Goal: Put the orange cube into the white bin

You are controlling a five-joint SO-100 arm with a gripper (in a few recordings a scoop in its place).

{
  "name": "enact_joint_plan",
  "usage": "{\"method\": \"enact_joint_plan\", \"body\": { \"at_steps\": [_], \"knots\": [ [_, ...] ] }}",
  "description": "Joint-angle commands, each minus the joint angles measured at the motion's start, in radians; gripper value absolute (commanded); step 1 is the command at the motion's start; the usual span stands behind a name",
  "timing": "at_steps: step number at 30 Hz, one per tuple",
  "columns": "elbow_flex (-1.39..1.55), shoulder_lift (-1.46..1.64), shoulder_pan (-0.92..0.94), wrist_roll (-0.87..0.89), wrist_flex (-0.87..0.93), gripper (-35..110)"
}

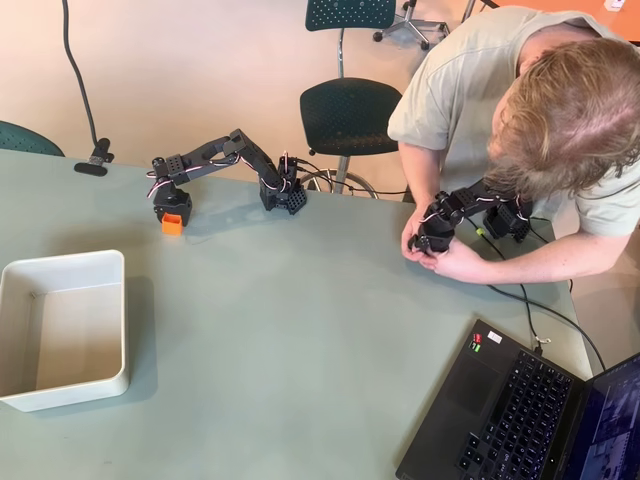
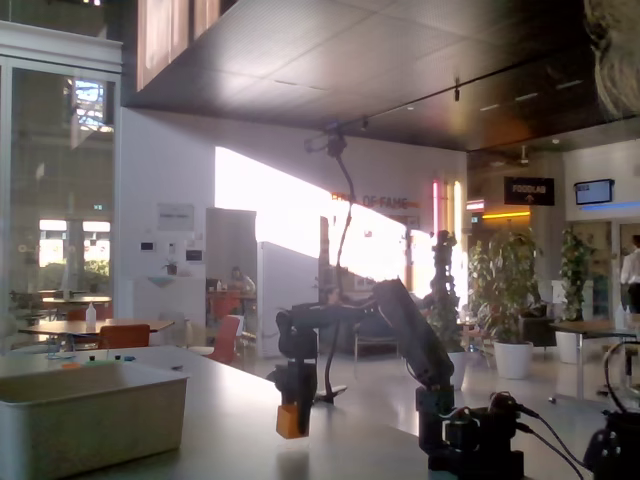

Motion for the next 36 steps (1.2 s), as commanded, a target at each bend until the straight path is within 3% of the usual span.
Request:
{"method": "enact_joint_plan", "body": {
  "at_steps": [1,10,18,26,36],
  "knots": [
    [-0.094,0.071,0.000,-0.008,-0.008,30],
    [-0.515,0.071,-0.014,-0.009,-0.008,31],
    [-0.963,0.017,-0.150,-0.011,-0.051,31],
    [-1.035,-0.127,-0.290,-0.011,-0.413,31],
    [-1.045,-0.463,-0.330,-0.011,-0.824,31]
  ]
}}
